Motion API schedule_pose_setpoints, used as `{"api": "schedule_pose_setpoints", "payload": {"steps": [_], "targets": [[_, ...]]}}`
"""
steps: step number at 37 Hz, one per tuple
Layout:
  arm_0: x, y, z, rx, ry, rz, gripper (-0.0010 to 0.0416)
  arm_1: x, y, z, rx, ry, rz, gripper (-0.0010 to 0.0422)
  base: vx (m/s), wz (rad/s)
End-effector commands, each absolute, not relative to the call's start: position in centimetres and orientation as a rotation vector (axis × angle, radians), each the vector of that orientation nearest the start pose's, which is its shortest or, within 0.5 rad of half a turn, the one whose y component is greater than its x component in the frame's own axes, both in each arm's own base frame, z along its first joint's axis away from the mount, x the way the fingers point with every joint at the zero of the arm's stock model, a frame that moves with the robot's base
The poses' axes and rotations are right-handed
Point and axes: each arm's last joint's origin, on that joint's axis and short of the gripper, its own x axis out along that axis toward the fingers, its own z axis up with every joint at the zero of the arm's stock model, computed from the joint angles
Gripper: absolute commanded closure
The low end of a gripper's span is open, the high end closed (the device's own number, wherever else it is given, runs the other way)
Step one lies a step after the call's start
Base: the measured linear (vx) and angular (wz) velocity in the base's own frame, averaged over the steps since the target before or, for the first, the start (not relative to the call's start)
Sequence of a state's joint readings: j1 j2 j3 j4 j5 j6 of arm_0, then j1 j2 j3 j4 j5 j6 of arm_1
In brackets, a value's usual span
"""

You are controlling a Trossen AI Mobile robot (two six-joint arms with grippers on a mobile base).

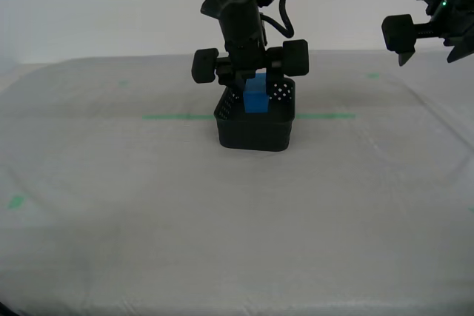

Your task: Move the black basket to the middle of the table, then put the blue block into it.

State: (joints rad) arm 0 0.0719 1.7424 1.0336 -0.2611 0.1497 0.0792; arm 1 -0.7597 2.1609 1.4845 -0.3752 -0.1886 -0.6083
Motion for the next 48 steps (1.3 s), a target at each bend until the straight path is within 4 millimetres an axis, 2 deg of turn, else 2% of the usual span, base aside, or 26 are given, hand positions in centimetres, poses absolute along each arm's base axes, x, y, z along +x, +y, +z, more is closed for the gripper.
{"api": "schedule_pose_setpoints", "payload": {"steps": [1, 7, 21, 29, 48], "targets": [[34.41, 2.08, 17.06, -0.035, 0.958, -0.107, 0.0007, 32.52, -30.18, 13.3, -0.067, 1.043, -0.203, 0.0391, 0.0, 0.0], [34.42, 2.08, 17.06, -0.035, 0.958, -0.107, 0.0007, 32.51, -30.19, 13.3, -0.063, 1.043, -0.206, 0.032, 0.0, 0.0], [34.42, 2.08, 17.06, -0.034, 0.958, -0.106, 0.0007, 32.48, -30.23, 13.29, -0.069, 1.053, -0.221, 0.0108, 0.0, 0.0], [34.42, 2.08, 17.06, -0.034, 0.958, -0.106, 0.0007, 32.48, -30.23, 13.29, -0.066, 1.052, -0.222, 0.0013, 0.0, 0.0], [34.41, 2.08, 17.06, -0.034, 0.958, -0.106, 0.0007, 32.44, -30.3, 13.65, -0.052, 1.055, -0.272, 0.0011, 0.0, 0.0]]}}
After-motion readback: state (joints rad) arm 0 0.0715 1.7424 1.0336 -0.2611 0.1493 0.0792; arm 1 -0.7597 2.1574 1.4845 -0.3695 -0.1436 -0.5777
